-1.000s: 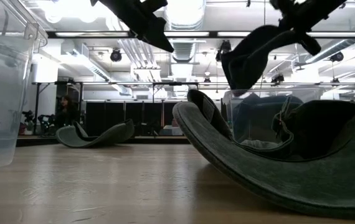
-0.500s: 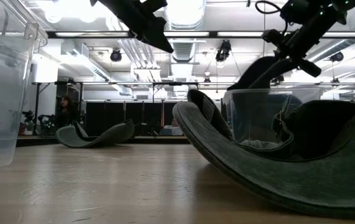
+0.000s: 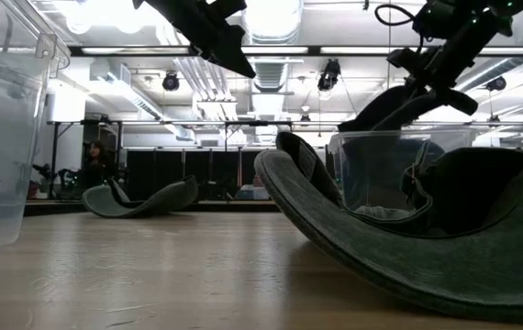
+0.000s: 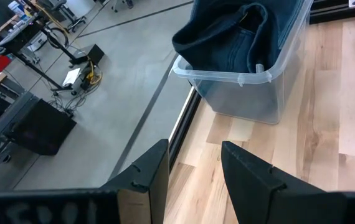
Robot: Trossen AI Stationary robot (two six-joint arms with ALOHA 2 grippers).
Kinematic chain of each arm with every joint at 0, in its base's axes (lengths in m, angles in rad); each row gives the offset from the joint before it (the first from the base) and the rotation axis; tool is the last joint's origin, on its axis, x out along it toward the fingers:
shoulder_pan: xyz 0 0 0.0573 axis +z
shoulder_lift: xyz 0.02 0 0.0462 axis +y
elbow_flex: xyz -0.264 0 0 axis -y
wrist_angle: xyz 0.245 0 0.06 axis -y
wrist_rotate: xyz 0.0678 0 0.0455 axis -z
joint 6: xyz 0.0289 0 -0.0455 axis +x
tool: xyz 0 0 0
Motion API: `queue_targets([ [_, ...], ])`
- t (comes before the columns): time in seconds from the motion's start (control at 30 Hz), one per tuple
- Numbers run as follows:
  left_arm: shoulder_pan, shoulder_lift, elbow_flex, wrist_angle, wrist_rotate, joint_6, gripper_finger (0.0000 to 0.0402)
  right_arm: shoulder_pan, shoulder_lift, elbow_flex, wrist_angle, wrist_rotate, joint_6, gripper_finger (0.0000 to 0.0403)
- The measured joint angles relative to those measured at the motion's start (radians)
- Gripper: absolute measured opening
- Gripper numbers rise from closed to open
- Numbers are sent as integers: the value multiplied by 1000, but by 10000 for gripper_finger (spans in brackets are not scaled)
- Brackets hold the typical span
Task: Pick & Place hat
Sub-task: Put the blue cap into the top transparent bin
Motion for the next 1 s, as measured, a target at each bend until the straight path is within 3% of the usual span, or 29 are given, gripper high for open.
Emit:
queue_targets([
  [0.43,0,0,0,0,8,0,140,-21,0,129,-171,19,-138,155],
  [0.57,0,0,0,0,10,0,140,-30,0,218,-296,115,-214,165],
  [0.67,0,0,0,1,12,0,140,-29,0,295,-344,202,-271,165],
  [0.83,0,0,0,14,13,0,140,-2,30,353,-340,193,-336,139],
  [1.0,0,0,0,18,15,-6,140,26,116,314,-339,182,-348,85],
])
